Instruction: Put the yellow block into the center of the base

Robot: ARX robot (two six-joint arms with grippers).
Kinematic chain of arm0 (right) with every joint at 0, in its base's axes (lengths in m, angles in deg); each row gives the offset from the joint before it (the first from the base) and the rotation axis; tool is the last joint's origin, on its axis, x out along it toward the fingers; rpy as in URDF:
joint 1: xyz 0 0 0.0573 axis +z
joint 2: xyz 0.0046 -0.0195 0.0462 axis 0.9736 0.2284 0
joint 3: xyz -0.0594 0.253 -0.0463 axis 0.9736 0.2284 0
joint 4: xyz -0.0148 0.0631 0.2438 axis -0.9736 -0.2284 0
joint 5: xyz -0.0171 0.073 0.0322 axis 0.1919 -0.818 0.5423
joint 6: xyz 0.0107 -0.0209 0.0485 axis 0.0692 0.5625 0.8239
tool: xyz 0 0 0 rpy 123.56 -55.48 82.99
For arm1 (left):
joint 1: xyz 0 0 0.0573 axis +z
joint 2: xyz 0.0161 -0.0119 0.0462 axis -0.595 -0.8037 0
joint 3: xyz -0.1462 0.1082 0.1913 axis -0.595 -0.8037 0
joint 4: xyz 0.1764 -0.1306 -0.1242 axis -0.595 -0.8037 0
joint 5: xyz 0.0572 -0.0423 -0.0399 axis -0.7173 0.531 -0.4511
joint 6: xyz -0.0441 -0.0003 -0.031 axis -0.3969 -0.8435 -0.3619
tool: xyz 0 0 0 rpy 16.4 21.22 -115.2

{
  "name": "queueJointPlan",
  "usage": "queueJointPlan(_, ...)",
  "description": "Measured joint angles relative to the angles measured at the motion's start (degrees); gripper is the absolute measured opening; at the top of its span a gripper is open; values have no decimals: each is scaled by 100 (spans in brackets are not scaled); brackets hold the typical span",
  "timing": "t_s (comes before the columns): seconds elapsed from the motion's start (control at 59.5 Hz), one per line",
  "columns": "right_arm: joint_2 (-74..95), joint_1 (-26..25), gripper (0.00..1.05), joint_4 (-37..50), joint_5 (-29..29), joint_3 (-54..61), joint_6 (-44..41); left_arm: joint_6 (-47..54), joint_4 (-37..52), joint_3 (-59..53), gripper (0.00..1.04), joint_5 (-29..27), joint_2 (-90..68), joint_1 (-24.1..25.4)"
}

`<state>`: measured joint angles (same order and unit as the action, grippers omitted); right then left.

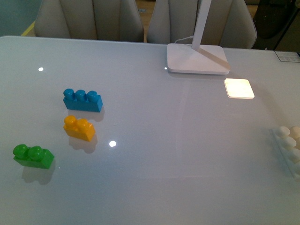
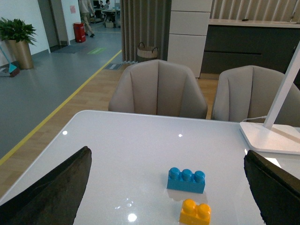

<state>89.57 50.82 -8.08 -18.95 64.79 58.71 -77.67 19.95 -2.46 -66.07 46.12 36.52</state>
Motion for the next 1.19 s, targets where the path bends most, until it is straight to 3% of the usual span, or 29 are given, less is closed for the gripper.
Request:
queueJointPlan(0.101,1622,-275,96,96,-103,-678,-750,2,0,0,97,0,0,0)
queueJointPlan(0.403,3442,-258,96,-168,-310,-2175,-1204,0,0,0,97,0,0,0)
queueJointPlan(0.554,4050,-164,96,-494,227,-2870,-1373,0,0,0,97,0,0,0)
queueJointPlan(0.706,4535,-448,96,-688,485,-3506,-1443,0,0,0,97,-2,0,0)
queueJointPlan(1.193,5316,-529,96,-472,629,-3825,-1523,0,0,0,97,0,0,0)
